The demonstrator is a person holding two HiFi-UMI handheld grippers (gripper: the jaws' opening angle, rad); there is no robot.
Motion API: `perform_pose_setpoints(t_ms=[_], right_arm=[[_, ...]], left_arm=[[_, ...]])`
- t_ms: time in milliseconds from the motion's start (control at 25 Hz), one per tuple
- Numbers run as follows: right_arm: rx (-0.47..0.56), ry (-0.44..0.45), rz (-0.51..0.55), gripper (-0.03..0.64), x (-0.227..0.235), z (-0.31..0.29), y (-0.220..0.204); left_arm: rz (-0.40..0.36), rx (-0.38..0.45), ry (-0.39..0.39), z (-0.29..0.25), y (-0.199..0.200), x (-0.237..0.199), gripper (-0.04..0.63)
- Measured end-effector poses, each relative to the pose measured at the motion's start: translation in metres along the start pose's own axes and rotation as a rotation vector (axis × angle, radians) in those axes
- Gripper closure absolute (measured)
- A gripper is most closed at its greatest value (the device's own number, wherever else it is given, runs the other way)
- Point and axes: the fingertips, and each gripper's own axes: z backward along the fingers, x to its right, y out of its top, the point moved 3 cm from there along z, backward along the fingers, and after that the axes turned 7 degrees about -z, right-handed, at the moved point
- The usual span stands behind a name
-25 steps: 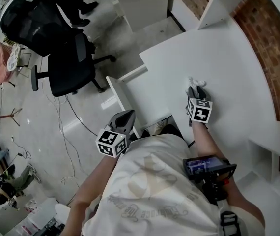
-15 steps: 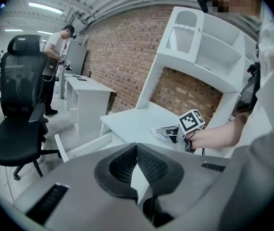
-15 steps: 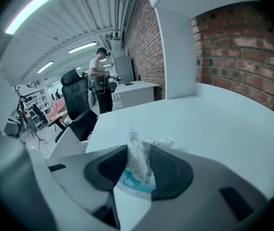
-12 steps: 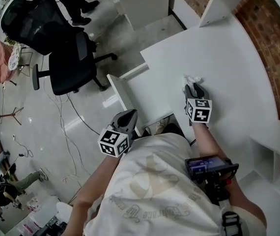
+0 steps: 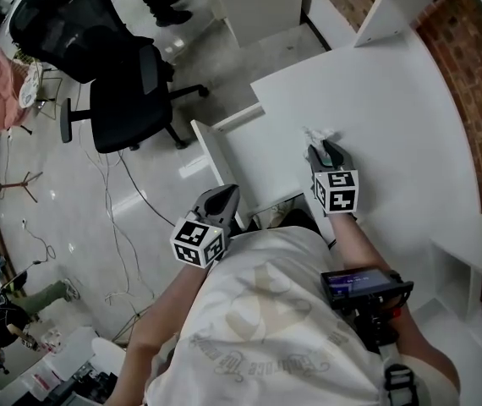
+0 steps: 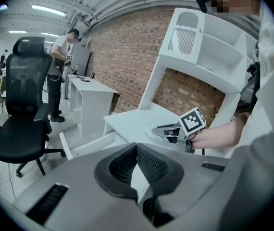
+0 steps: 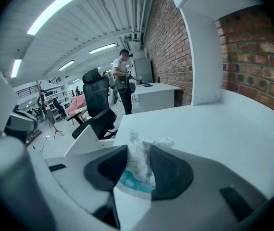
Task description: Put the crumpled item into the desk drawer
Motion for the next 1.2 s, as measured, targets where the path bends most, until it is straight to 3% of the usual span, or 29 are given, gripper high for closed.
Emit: perform_pose_setpoints(t_ms=[720, 1200], right_arm=[[-0.029, 0.106, 0.083, 0.462, -0.06, -0.002, 0.002], [-0.078, 0.179, 0.109, 0.465, -0.12, -0.019, -0.005]], left_arm=[[0.071, 0.048, 0.067, 0.037, -0.018, -0.021, 0.575], [0.08, 0.054, 0.06, 0.062, -0.018, -0.056, 0.575]])
